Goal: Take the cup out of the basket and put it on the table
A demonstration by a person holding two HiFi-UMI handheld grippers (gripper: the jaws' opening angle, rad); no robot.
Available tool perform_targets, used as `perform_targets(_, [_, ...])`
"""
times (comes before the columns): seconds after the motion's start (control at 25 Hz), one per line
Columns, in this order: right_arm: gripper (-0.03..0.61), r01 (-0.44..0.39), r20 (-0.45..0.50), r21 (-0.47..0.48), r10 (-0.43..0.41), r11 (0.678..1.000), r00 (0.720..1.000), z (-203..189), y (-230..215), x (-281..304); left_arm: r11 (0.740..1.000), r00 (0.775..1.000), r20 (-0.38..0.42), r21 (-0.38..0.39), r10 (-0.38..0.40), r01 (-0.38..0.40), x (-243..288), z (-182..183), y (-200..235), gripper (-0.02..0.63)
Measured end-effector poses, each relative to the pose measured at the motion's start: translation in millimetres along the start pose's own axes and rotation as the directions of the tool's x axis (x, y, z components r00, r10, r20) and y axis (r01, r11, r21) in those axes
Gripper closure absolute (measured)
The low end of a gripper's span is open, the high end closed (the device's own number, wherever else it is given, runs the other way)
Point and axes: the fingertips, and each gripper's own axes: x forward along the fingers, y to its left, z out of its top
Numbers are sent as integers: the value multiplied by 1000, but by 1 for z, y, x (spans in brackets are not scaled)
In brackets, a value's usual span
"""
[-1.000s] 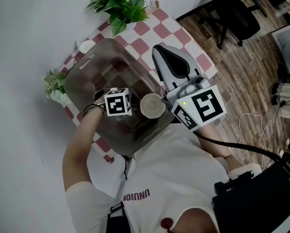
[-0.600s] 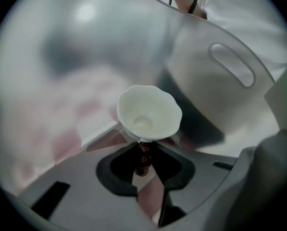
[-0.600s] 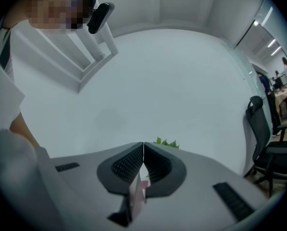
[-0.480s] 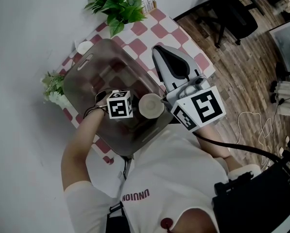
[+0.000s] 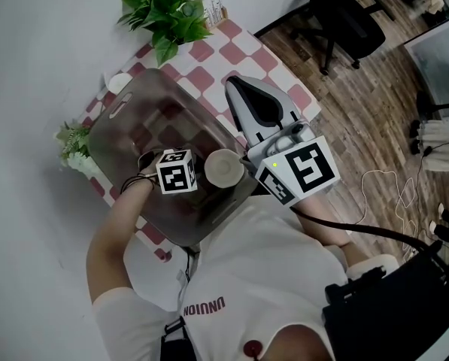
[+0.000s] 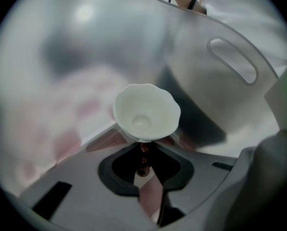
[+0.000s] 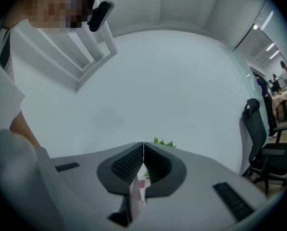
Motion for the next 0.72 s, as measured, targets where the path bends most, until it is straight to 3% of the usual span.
perform_targets(0.72, [560,48,-16,11,-47,999,999,-3,-10,-12,999,999,17,24,47,-47,-1,3,1,546])
